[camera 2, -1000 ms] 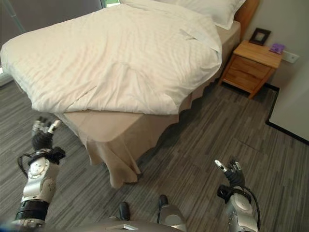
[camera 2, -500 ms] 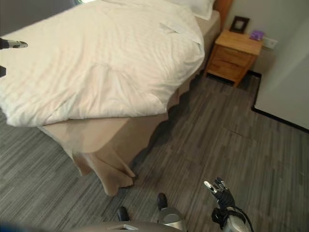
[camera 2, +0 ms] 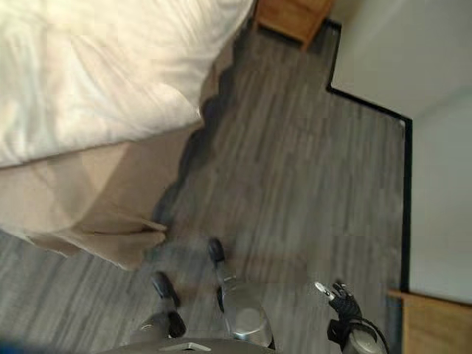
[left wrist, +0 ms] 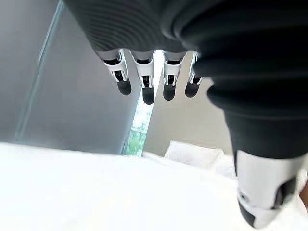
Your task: Making the bed.
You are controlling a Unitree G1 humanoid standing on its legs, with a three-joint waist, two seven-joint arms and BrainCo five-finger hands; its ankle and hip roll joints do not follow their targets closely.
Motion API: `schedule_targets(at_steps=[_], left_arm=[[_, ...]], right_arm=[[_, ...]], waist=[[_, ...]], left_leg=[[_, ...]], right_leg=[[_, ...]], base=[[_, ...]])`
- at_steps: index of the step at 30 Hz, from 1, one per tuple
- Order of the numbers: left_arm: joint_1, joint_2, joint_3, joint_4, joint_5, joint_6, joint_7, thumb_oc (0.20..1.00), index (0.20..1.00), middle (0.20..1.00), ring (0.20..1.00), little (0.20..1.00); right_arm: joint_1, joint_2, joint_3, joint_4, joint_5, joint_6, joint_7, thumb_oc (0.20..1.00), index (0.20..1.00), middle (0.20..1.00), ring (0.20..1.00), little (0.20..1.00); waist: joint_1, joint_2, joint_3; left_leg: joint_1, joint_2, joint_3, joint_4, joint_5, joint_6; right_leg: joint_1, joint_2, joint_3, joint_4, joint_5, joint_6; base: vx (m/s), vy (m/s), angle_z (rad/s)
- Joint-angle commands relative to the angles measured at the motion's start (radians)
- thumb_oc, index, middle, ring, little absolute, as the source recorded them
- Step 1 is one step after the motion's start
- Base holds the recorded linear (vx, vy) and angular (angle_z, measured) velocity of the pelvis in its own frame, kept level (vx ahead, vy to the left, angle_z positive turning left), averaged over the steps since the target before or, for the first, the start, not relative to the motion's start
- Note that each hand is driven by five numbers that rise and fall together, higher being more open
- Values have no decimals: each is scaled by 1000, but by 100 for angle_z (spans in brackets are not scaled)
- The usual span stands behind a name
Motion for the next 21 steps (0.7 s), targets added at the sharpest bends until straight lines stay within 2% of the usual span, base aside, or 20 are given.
schedule_targets(at_steps=[1,3,4,6,9,14,15,16,20,21], left_arm=[[-163,57,-38,-1,-20,0,66,1000,1000,1000,1000,1000],[-163,64,-25,-22,-71,-15,86,1000,1000,1000,1000,1000],[-152,63,-18,-20,-86,-19,79,1000,1000,1000,1000,1000],[-129,67,7,-7,-116,-34,65,1000,1000,1000,1000,1000],[-88,55,51,21,-164,-36,69,1000,1000,1000,1000,1000],[-14,29,114,78,-187,-29,28,1000,1000,1000,1000,1000],[-10,29,117,77,-187,-29,29,887,887,887,887,887],[18,26,134,93,-192,-28,6,200,200,200,200,200],[35,17,144,77,-197,-41,-3,200,200,200,200,200],[52,22,147,35,-206,-60,-7,200,200,200,200,200]], right_arm=[[-77,-53,-7,-27,4,-46,-21,1000,1000,1000,1000,1000],[-85,-66,12,-37,-21,-59,-36,1000,1000,1000,1000,1000],[-84,-70,17,-51,-36,-60,-44,1000,1000,1000,1000,1000],[-103,-72,7,-65,-28,-76,-59,1000,1000,1000,1000,1000],[-135,-61,21,-109,-16,-105,-73,1000,1000,1000,1000,1000],[-122,-49,62,-170,-31,-103,-60,1000,1000,1000,1000,1000],[-121,-50,62,-170,-31,-103,-60,1000,1000,1000,1000,1000],[-117,-46,65,-163,-26,-98,-54,1000,1000,1000,1000,1000],[-128,-48,72,-133,-20,-94,-51,1000,1000,1000,1000,1000],[-133,-57,72,-129,-14,-92,-45,1000,1000,1000,1000,1000]], waist=[[6,36,66],[8,40,90],[12,55,95],[5,55,114],[2,47,148],[-3,28,175],[-3,29,174],[-2,28,172],[1,35,170],[9,48,170]], left_leg=[[9,28,-51,5,17,-38],[-83,27,-64,5,32,-39],[-114,29,-82,5,9,-45],[-181,34,-87,5,8,-45],[-293,33,-96,5,22,-42],[-342,33,-118,5,30,-38],[-343,33,-117,5,30,-38],[-342,31,-121,5,28,-37],[-331,32,-124,5,27,-37],[-314,32,-124,5,22,-39]], right_leg=[[-33,-41,-8,11,103,98],[-116,-50,-24,11,118,98],[-140,-51,-32,11,96,106],[-216,-52,-35,11,103,110],[-321,-51,-36,11,109,106],[-368,-41,-40,11,117,104],[-369,-41,-40,11,117,104],[-369,-39,-43,11,115,103],[-358,-38,-43,11,112,100],[-342,-40,-48,11,109,99]], base=[[-87,-45,11],[-25,-18,4],[49,21,3],[36,20,15],[-10,-3,8],[8,-48,-7],[27,-33,2],[33,-29,-3],[8,-7,-1],[34,-19,-1]])
